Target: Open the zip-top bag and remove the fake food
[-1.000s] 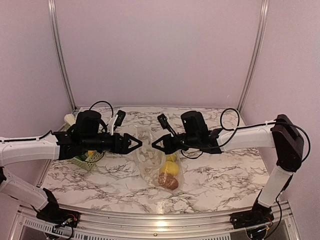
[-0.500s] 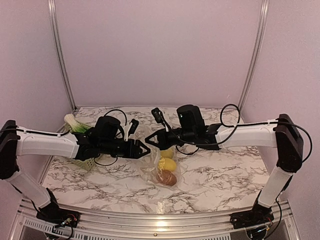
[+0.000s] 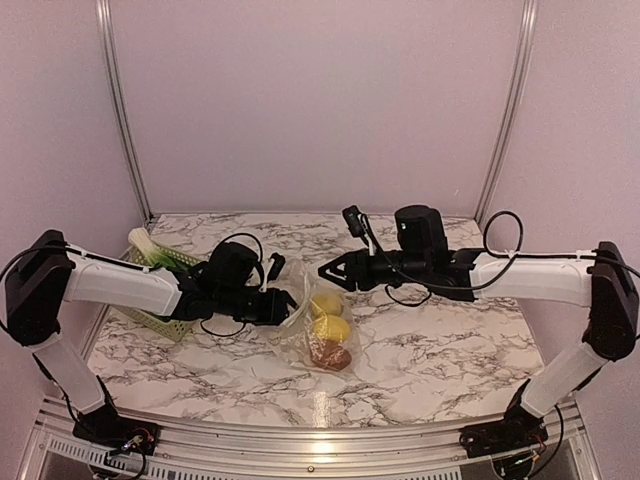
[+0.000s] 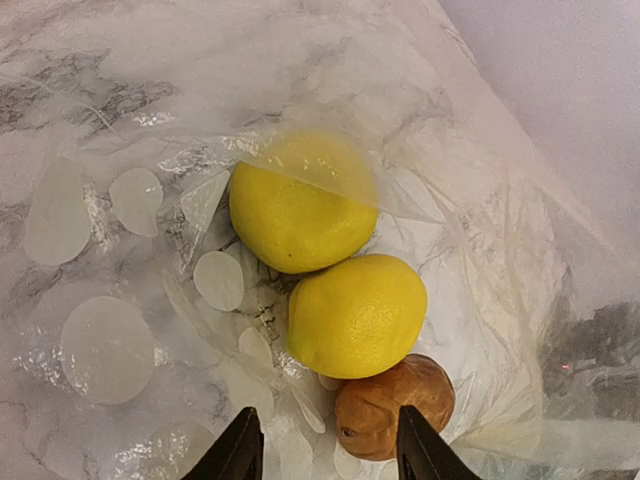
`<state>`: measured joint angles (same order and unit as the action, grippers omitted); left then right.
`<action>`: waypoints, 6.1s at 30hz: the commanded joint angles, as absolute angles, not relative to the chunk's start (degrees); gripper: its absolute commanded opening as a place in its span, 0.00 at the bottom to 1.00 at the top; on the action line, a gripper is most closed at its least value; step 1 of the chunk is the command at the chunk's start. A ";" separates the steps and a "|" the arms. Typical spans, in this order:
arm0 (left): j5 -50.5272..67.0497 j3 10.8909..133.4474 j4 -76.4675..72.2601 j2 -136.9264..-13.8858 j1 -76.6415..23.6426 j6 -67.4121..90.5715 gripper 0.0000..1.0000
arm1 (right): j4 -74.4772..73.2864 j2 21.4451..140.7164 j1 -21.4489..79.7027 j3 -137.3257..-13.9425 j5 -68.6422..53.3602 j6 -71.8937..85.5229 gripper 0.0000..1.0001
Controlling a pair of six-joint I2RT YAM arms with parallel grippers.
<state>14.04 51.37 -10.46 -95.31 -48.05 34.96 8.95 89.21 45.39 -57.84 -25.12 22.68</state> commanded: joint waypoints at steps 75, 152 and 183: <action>8.98 53.63 -4.46 -106.78 -52.45 27.54 0.96 | 16.71 108.31 40.41 -43.63 -29.25 29.01 0.00; 11.85 40.59 -7.06 -74.30 -37.67 31.15 0.40 | 14.16 104.09 38.13 -42.13 -28.61 26.95 0.00; 10.54 43.56 3.90 -79.50 12.39 29.91 0.72 | 14.65 102.59 37.83 -41.64 -30.32 25.69 0.00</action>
